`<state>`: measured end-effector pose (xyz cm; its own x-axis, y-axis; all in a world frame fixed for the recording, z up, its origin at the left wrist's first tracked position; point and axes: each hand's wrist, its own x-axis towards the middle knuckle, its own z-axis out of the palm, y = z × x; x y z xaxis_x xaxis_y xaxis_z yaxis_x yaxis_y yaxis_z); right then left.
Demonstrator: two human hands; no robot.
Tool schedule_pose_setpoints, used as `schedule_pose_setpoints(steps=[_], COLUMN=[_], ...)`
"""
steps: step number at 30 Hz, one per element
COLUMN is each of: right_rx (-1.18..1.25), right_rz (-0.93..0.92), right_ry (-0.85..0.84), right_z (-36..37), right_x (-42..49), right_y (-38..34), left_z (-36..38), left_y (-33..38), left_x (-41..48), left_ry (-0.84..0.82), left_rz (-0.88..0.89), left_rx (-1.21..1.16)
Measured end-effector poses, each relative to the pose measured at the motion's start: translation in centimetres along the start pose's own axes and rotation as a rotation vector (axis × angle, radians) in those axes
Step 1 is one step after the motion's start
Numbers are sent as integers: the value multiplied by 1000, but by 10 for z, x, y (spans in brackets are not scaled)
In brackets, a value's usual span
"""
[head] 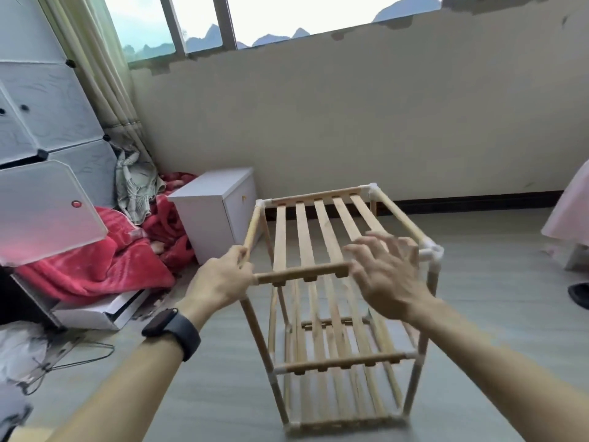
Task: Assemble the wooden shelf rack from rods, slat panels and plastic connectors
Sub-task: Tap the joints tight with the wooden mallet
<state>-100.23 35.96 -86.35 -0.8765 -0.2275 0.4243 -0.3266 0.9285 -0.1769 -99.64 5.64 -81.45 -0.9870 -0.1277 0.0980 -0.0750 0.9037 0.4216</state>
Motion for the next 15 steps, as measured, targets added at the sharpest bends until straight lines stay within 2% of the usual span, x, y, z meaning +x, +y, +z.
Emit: schedule_pose_setpoints(steps=[3, 5, 7, 9, 12, 15], right_rx=[67, 221, 339, 347, 152, -49], right_rz=[254, 349, 262, 133, 62, 128], right_ry=[4, 55, 42, -144, -407, -440], right_z=[-10, -24, -38, -53, -53, -38], right_x=[19, 20, 11, -3, -13, -4], right_y=[47, 52, 37, 13, -9, -7], left_z=[5, 8, 7, 6, 14, 27], left_y=[27, 49, 62, 67, 74, 81], left_x=[-23, -33, -30, -15, 15, 46], left_ry=[-131, -225, -186, -70, -41, -92], left_rz=[162, 320, 466, 559, 535, 499], left_rx=[-7, -45, -33, 111, 450, 588])
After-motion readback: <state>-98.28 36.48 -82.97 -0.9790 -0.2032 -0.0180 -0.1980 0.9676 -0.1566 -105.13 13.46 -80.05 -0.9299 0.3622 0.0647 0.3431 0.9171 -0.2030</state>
